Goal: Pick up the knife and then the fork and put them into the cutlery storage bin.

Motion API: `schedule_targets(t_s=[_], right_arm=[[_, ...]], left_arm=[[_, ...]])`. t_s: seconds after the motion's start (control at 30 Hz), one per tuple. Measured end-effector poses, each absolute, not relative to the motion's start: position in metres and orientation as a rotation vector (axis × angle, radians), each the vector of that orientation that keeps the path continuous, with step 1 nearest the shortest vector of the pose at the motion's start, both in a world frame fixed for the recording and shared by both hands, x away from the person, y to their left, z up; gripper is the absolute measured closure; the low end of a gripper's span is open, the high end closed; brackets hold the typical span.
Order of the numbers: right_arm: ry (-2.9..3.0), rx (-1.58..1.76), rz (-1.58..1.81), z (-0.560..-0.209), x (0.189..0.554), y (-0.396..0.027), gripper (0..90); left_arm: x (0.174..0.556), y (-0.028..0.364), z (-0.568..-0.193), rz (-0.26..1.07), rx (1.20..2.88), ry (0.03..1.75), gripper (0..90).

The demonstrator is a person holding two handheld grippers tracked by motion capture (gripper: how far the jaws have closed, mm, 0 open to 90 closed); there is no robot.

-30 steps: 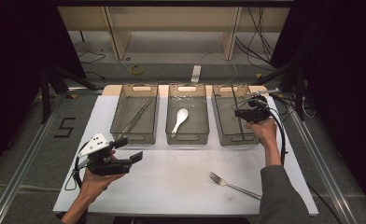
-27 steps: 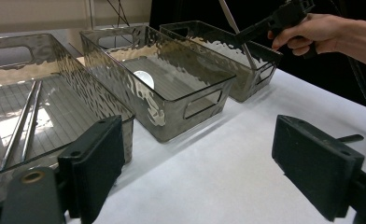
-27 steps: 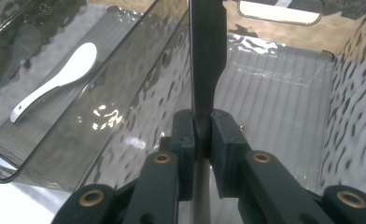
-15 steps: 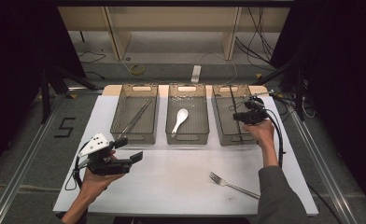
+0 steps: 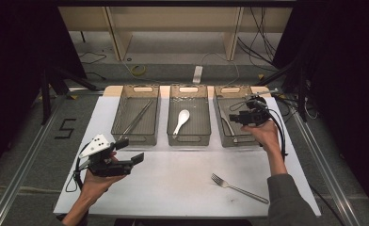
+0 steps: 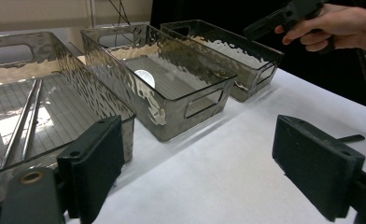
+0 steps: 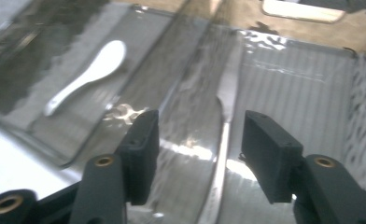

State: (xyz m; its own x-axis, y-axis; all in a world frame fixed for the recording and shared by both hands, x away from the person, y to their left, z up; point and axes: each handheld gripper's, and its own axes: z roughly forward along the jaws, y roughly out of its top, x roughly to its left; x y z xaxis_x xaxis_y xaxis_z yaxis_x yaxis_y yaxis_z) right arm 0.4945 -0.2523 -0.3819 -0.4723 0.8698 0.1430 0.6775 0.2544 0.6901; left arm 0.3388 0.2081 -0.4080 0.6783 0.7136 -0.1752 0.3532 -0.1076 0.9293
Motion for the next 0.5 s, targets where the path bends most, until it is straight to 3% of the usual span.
schedule_targets(t_s=[0.27,0.5], right_arm=[[2.424,1.217,0.996,-0.363,0.442,-0.234,34.7],[2.501,1.155,0.986,-0.373,0.405,-0.232,31.5]], left_arm=[[0.339,0.208,-0.408,0.380,1.714,0.871,16.1],[0.339,0.207,-0.409,0.384,1.716,0.873,16.1]])
